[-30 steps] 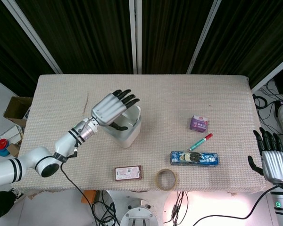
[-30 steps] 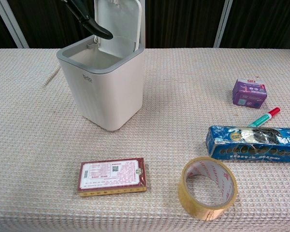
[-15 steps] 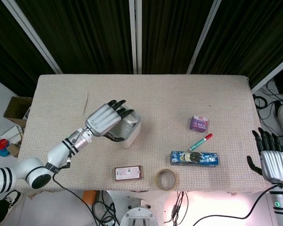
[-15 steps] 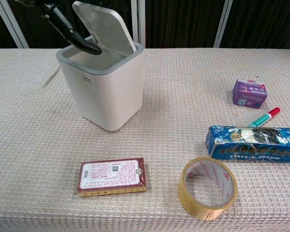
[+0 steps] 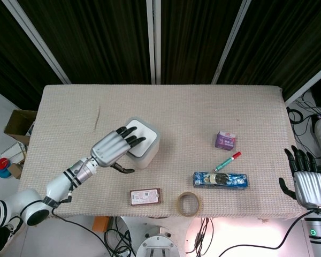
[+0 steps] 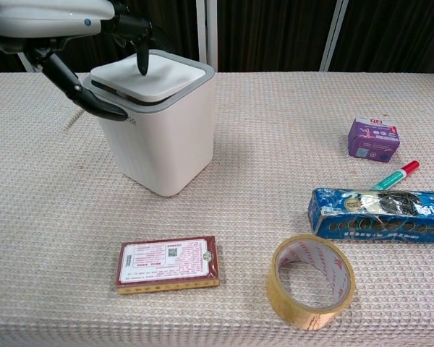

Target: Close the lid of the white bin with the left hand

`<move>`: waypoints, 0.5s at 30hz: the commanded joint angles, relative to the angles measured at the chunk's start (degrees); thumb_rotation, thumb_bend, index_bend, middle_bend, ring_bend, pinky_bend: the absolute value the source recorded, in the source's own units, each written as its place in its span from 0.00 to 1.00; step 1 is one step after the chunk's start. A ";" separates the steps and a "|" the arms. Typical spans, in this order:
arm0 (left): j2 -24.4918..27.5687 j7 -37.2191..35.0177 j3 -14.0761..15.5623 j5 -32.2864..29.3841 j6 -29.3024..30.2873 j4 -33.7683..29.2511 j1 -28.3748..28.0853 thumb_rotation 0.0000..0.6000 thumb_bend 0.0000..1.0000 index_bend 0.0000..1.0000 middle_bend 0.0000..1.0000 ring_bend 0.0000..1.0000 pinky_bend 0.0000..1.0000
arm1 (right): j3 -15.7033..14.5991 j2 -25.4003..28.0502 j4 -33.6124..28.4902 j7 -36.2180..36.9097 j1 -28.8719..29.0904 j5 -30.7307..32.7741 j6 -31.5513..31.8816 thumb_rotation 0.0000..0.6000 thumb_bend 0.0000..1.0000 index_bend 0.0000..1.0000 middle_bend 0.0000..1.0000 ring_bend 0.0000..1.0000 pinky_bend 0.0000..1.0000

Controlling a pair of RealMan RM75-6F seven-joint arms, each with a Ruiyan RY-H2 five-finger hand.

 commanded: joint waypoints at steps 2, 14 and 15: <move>-0.71 -0.30 0.52 0.59 -0.11 0.67 0.35 0.42 0.12 0.12 0.30 0.09 0.23 | -0.03 -0.05 -0.10 -0.13 0.06 0.01 -0.13 1.00 0.31 0.00 0.00 0.00 0.00; -2.41 -0.35 0.98 1.11 -0.48 2.82 0.75 0.42 0.12 0.12 0.30 0.09 0.23 | 0.03 0.02 -0.14 -0.02 0.07 0.13 -0.14 1.00 0.31 0.00 0.00 0.00 0.00; -2.02 -0.30 0.69 1.32 0.34 2.33 1.02 0.42 0.12 0.12 0.30 0.09 0.23 | 0.05 0.05 -0.12 0.02 0.05 0.13 -0.09 1.00 0.31 0.00 0.00 0.00 0.00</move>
